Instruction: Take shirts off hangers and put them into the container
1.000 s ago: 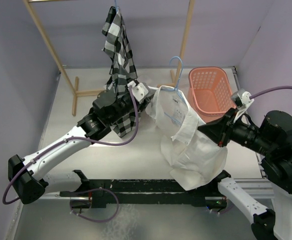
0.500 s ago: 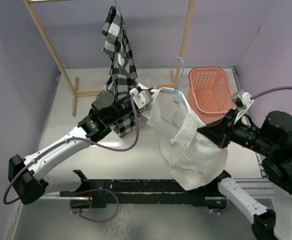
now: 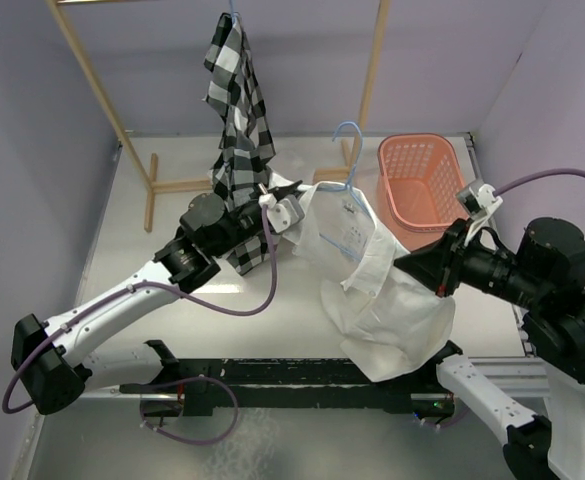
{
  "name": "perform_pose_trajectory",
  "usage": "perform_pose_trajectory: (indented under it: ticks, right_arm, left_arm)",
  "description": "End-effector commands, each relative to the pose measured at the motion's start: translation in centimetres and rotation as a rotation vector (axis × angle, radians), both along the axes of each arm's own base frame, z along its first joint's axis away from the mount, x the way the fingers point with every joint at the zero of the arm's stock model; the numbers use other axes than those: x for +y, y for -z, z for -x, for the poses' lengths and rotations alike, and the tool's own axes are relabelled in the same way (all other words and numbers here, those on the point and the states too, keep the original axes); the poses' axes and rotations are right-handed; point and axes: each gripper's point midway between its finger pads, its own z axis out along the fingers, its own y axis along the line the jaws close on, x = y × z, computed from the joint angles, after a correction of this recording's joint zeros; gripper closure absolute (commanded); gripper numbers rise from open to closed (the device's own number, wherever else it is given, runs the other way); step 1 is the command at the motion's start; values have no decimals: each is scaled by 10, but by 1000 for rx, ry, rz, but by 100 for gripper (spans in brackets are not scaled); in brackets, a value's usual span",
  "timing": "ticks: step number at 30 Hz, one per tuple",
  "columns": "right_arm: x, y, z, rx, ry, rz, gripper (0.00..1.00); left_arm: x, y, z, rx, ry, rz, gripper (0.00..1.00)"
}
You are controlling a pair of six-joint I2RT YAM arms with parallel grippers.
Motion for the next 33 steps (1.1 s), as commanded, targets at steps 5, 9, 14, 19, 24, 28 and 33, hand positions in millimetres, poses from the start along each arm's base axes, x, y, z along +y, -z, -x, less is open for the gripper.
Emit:
perform_pose_trajectory:
  ticks: [5,9,14,19,24,28,33]
  right_arm:
    - [-8,-2,-3,-25,38,36,46]
    - [-23,-4,-7,-31,125,76,19]
    - [-50,-31,-15,-105,291,107,19]
    - [-56,-62,-20,-173,349,55,24]
    - [-46,-54,-42,-103,347,57,35]
    - [-52,-40,-59,-68,416,88,36]
    - [-51,-29,-79,-35,445,123,40]
  left_arm:
    - [19,-47,-3,-179,-99,125,100]
    - [22,-46,-10,-223,-140,83,100]
    - [23,-42,-24,-253,-204,-20,100]
    - [22,-48,-43,-288,-318,-108,100]
    - [15,-75,-46,-323,-409,-116,100]
    - [17,-101,-38,-371,-497,-89,100]
    - [7,-125,-29,-438,-589,-111,100]
